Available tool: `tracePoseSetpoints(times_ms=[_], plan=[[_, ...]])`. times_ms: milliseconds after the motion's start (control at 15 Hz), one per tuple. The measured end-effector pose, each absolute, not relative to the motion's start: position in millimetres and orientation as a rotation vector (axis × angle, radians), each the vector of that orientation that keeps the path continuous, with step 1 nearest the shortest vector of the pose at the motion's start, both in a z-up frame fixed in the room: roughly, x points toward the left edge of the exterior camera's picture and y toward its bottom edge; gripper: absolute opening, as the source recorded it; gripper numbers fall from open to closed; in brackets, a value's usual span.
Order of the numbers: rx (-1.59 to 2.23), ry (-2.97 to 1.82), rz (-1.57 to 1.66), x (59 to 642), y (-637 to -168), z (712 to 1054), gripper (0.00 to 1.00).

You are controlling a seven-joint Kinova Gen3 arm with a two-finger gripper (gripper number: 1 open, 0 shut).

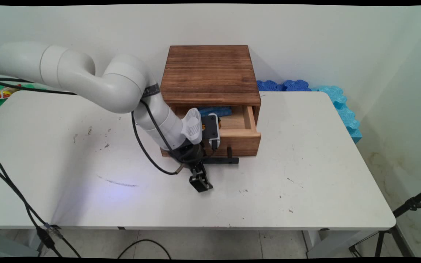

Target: Open the drawer

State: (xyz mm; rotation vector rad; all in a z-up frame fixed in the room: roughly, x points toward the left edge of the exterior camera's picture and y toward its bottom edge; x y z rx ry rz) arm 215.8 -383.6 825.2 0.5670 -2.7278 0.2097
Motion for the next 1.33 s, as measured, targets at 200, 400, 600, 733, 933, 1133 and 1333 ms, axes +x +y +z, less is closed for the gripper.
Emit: tracePoseSetpoints(times_ms=[200,400,600,733,933,1133,1333], plan=[[0.573,-2.726,0.189,211,-369,827,1.00],[0.576,-2.724,0.169,206,-356,829,1.00],[0.578,-2.720,0.150,201,-342,831,1.00],[0.579,-2.718,0.140,198,-335,832,1.00],[0.582,-2.715,0.123,193,-322,833,1.00],[0.583,-2.713,0.110,189,-312,835,1.00],[0.583,-2.711,0.099,185,-300,837,1.00]])
